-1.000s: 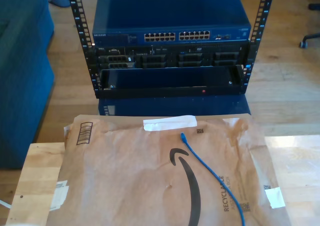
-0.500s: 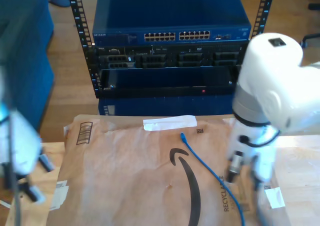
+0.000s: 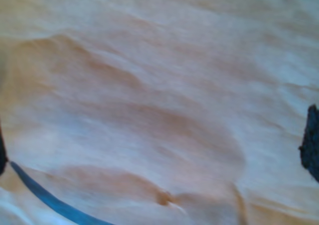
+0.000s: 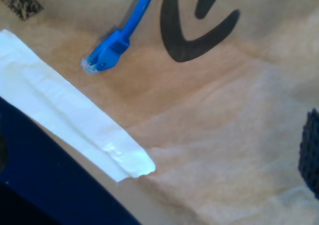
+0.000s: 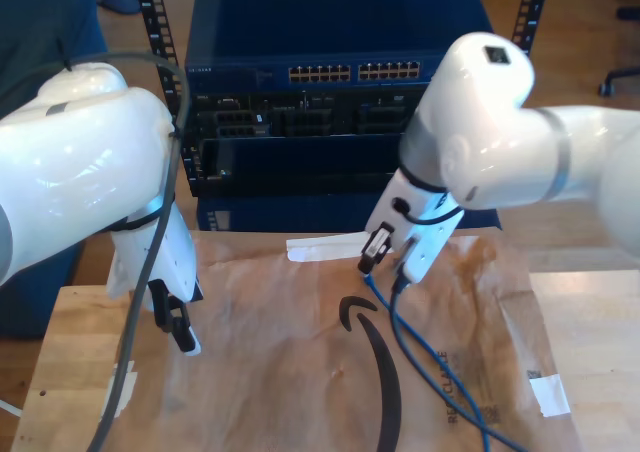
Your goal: Grab the cable and plug it in
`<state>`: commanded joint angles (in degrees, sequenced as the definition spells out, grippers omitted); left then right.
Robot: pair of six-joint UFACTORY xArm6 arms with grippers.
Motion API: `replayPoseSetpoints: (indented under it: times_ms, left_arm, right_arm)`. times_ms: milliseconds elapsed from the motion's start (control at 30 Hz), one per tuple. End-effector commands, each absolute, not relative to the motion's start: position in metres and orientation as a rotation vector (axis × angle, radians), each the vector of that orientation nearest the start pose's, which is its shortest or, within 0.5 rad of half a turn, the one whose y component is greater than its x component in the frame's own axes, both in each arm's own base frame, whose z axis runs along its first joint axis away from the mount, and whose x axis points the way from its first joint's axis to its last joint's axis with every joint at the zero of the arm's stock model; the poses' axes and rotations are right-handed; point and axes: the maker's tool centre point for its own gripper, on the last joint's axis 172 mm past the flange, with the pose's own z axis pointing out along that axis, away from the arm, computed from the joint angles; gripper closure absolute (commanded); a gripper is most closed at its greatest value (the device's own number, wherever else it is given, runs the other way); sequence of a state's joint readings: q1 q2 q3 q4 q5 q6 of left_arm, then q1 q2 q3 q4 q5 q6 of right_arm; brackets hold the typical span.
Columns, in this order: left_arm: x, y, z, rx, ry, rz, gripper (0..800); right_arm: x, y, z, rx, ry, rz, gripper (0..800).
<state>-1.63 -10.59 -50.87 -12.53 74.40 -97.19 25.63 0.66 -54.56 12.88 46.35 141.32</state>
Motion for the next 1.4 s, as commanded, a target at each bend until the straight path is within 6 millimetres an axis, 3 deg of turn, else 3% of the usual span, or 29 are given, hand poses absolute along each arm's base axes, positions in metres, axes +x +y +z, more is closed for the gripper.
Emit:
replayPoseSetpoints:
  times_ms: [100, 233, 500, 767, 933, 1033, 1200, 1400]
  left_arm:
    - [0.368, -0.062, 0.199, 1.998, 2.393, -0.432, 0]
    - [0.376, -0.063, 0.207, 1.994, 2.379, -0.409, 0]
    - [0.374, -0.063, 0.205, 1.996, 2.382, -0.416, 0]
    - [0.371, -0.063, 0.201, 1.999, 2.388, -0.425, 0]
    - [0.369, -0.063, 0.200, 1.997, 2.391, -0.432, 0]
    - [0.368, -0.061, 0.199, 1.992, 2.397, -0.435, 0]
    - [0.365, -0.060, 0.197, 1.994, 2.401, -0.444, 0]
    - [0.363, -0.061, 0.194, 2.001, 2.403, -0.450, 0]
  right_arm:
    - [0.424, 0.239, 0.136, -1.404, 2.687, 0.217, 8]
    - [0.434, 0.239, 0.128, -1.395, 2.671, 0.192, 8]
    - [0.449, 0.214, 0.119, -1.352, 2.691, 0.147, 11]
    - [0.442, 0.187, 0.106, -1.324, 2.777, -0.026, 47]
    - [0.434, 0.203, 0.106, -1.295, 2.791, -0.031, 22]
    - [0.429, 0.210, 0.104, -1.188, 2.842, -0.026, 16]
    - [0.419, 0.205, 0.084, -1.123, 2.917, -0.032, 11]
    - [0.421, 0.205, 0.078, -1.126, 2.922, -0.033, 18]
